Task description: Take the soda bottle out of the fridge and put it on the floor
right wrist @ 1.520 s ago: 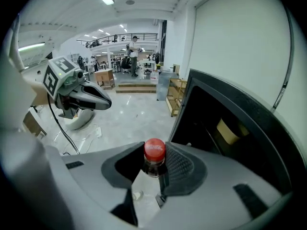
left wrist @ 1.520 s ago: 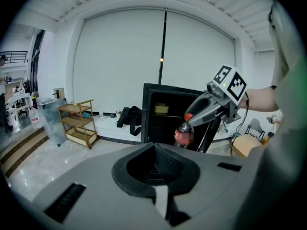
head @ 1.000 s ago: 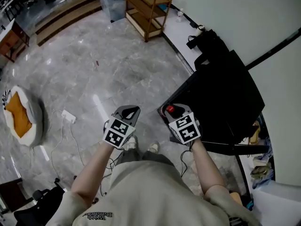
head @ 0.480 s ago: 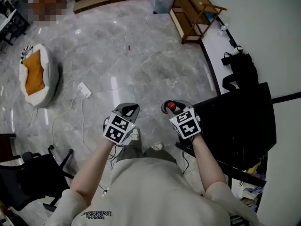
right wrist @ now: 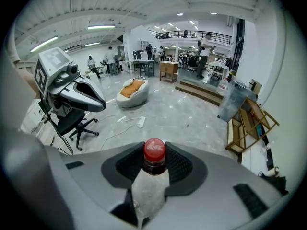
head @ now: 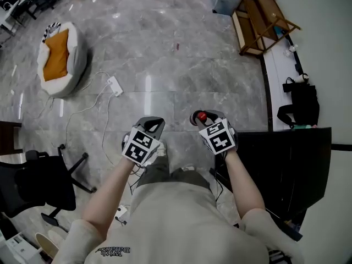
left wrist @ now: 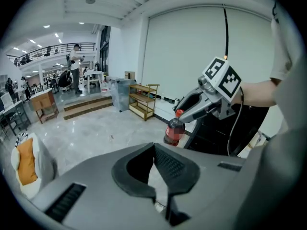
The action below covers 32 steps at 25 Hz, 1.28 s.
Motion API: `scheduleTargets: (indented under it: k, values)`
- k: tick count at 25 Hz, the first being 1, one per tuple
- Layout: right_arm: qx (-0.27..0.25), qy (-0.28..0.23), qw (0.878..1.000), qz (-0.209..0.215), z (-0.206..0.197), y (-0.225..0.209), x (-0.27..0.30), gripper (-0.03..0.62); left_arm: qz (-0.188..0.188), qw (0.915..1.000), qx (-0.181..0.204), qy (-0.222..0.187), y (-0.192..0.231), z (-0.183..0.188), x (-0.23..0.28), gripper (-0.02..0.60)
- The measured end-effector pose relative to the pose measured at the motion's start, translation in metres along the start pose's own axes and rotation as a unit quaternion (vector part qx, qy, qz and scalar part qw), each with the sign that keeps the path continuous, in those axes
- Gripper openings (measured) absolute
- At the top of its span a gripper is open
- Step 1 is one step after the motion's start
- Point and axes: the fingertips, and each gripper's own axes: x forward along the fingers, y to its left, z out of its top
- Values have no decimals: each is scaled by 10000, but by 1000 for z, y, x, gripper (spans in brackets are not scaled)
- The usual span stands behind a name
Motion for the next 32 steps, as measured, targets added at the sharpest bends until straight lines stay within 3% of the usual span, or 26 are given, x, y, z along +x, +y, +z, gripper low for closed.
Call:
scheduleTargets:
  k: [10,16,32]
  values:
    - [-96,329,9992,182,5,-2,79,113,-118,9996,-174,189,45,-16,44,6]
    - [114,582,9982,99,-23,-19,120,112,-202,9983,-370,393,54,-28,94,6]
    - [557,1126,9921,54,-105,-44,243,114,-277,9939,-592,893,94,-115,206,6]
